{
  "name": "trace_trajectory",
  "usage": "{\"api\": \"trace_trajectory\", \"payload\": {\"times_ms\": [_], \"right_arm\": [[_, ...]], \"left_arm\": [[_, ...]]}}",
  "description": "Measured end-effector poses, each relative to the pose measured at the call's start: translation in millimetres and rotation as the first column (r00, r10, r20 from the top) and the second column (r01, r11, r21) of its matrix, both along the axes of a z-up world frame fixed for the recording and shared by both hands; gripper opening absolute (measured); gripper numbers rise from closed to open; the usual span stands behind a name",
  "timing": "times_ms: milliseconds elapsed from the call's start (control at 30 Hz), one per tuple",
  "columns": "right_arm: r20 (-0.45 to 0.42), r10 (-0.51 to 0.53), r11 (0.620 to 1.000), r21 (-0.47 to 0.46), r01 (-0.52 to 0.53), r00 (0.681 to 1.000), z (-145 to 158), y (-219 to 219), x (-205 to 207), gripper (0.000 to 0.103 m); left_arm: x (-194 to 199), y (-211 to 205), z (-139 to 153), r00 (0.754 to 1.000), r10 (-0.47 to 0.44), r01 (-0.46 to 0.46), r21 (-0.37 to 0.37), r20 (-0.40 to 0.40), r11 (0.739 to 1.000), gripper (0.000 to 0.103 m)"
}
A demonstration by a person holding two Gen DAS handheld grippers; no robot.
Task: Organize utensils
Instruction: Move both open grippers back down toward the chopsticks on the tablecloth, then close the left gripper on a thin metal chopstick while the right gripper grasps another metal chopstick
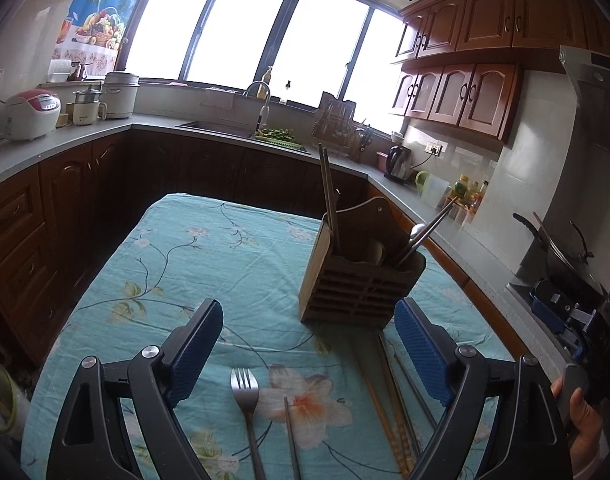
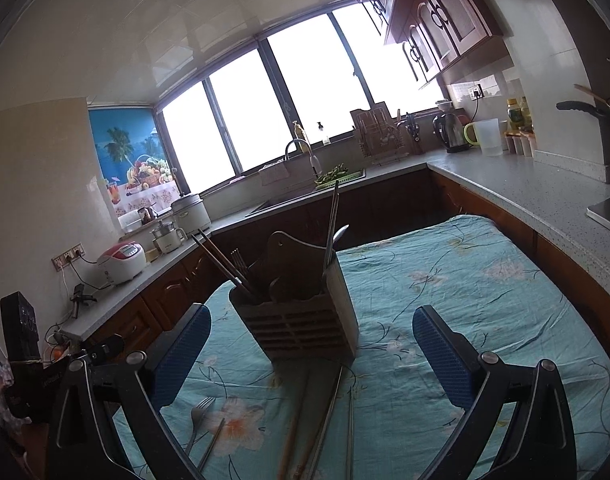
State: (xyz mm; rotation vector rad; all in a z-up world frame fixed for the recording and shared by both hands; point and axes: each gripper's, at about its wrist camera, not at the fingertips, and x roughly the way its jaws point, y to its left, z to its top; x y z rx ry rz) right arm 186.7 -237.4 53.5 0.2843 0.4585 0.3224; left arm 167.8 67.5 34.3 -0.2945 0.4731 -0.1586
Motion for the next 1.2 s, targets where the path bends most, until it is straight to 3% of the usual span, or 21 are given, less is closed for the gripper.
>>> {"api": "trace_trajectory", "payload": {"times_ms": [467,767,867,1033,1200], "right_arm": [[-0.098,0.02,0.999,-0.026,-0.023,0.995,-34,6,-9,0.102],[-0.156,0.02,0.999,-0.046,-0.028,0.988,-53,8,-4,0.101],[-0.185,0.015,0.997,-0.068,-0.028,0.983,-60,11,1,0.091],[-0.261,0.009,0.993,-0.108,-0.039,0.965,-77,18,14,0.064],[-0.324,0.018,0.99,-0.13,-0.063,0.946,-94,22,23,0.053]], "left_arm": [[-11,2,-6,0.995,-0.013,0.016,0.032,-0.103,0.999,0.088],[-3,-6,-25,0.98,-0.031,0.045,0.065,-0.198,0.997,0.087],[3,-11,-32,0.973,-0.036,0.058,0.088,-0.226,0.994,0.084],[17,-22,-42,0.954,-0.076,0.111,0.105,-0.289,0.988,0.064],[31,-27,-53,0.935,-0.101,0.146,0.109,-0.339,0.983,0.057]]}}
